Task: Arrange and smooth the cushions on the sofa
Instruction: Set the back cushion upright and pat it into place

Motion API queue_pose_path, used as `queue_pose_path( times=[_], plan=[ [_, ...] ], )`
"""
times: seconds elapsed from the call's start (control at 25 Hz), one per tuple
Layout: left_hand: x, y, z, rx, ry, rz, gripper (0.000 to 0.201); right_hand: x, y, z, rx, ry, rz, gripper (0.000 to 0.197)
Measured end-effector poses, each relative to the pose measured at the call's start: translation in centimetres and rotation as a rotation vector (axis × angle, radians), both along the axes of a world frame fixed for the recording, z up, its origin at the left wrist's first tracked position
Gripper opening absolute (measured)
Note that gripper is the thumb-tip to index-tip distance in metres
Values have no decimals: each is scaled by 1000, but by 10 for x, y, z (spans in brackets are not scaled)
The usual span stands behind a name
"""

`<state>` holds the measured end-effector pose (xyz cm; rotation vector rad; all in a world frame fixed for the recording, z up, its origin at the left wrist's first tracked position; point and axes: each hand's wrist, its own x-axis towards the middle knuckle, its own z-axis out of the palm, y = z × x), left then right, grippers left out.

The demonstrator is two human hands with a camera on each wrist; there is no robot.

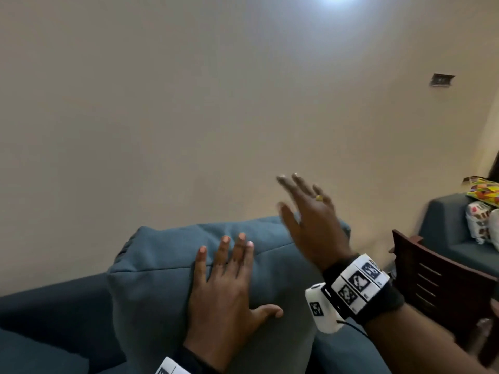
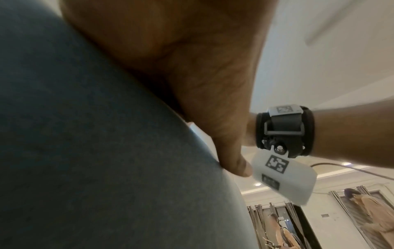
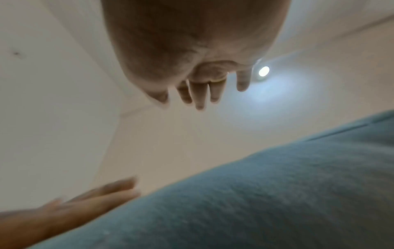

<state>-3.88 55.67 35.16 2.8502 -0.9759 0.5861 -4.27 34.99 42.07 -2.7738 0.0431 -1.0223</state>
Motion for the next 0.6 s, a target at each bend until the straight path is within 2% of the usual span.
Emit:
queue_pose_path(
  times=[0.04,0.12,0.16,0.2,0.24,0.32,0.36,0.4,0.44,0.48,0.52,0.56,0.6],
  plan=[
    [0,-6,-1,-3,16,19,127,-3,-4,-2,-17,83,-14,61],
    [-3,-14,-8,0,26,30,126,-6,-17,-35,-247,309,98,87],
    [-3,-17,-10,3,28,17,124,-8,-25,-37,-234,372,117,98],
    [-1,-21,-12,5,23,4,123,-8,-38,-24,-142,317,72,98],
    [0,-24,-14,8,19,6,121,-8,-50,-8,2,141,41,86],
    [7,-25,-13,5,-7,17,121,-13,-70,7,85,-77,-86,61],
    [8,-23,-13,-4,-9,17,121,-15,-71,-4,-16,28,-98,66],
    [7,-24,-13,-5,-8,13,121,-9,-78,-28,-181,173,-57,83],
    [6,-23,-15,20,5,12,120,-10,-83,-36,-196,381,4,100],
    [6,-20,-18,42,7,19,120,-12,-85,-32,-108,452,8,106],
    [8,-21,-18,32,7,25,121,-6,-97,-18,-2,342,-38,100],
    [10,-21,-17,14,-4,32,120,-4,-106,-3,143,89,-55,85],
    [11,-20,-15,9,-8,43,120,-8,-107,11,199,15,-105,72]
  ],
)
